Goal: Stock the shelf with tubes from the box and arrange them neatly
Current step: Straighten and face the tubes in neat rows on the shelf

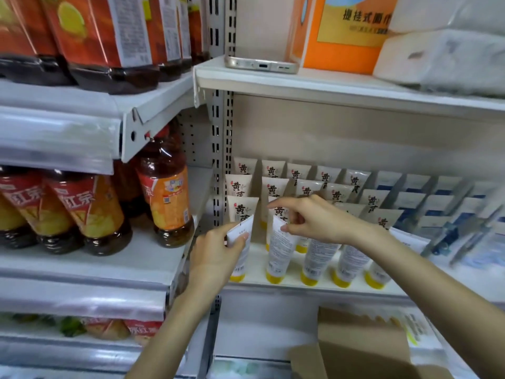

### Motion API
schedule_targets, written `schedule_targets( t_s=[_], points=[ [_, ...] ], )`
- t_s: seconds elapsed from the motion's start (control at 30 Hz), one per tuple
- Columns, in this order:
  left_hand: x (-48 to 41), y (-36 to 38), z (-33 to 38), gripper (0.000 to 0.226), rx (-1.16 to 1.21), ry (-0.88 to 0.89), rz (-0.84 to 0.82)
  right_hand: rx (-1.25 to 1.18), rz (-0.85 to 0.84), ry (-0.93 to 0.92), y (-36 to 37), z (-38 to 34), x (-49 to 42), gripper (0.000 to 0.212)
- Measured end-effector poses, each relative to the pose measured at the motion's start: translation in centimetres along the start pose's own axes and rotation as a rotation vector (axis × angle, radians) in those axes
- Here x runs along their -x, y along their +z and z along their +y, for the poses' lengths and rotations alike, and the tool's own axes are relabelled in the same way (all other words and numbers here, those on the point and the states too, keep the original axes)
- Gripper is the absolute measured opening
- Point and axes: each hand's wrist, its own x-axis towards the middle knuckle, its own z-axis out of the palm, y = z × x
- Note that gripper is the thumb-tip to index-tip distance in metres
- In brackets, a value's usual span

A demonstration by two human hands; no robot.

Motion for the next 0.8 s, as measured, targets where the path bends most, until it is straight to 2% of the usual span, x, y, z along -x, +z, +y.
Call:
schedule_targets(
  t_s=[0.1,0.23,0.33,0.47,0.67,0.8],
  points=[
    [0.2,0.3,0.2,0.033,-0.019,0.019,0.030,0.038,-0.035,-0.050,-0.1,0.3,-0.3,0.039],
    [-0.2,0.3,0.1,0.032,0.084,-0.026,0.020,-0.037,-0.126,-0.088,-0.6,0.4,-0.6,0.017],
    [-0.6,0.2,0.2,0.027,0.295,-0.067,0.006,-0.085,-0.218,-0.111,-1.4,0.5,-1.0,0.025],
    [-0.9,-0.3,0.9,0.028,0.514,-0.097,-0.133,-0.202,-0.328,-0.146,-2.0,1.1,-1.3,0.037],
    [-1.1,-1.0,0.4,0.030,0.624,-0.034,-0.281,-0.198,-0.409,-0.160,-2.4,1.4,-1.6,0.051],
    [-1.3,-0.8,-0.1,0.037,0.702,-0.044,-0.334,-0.242,-0.388,-0.153,-2.3,1.4,-1.8,0.043]
  ],
)
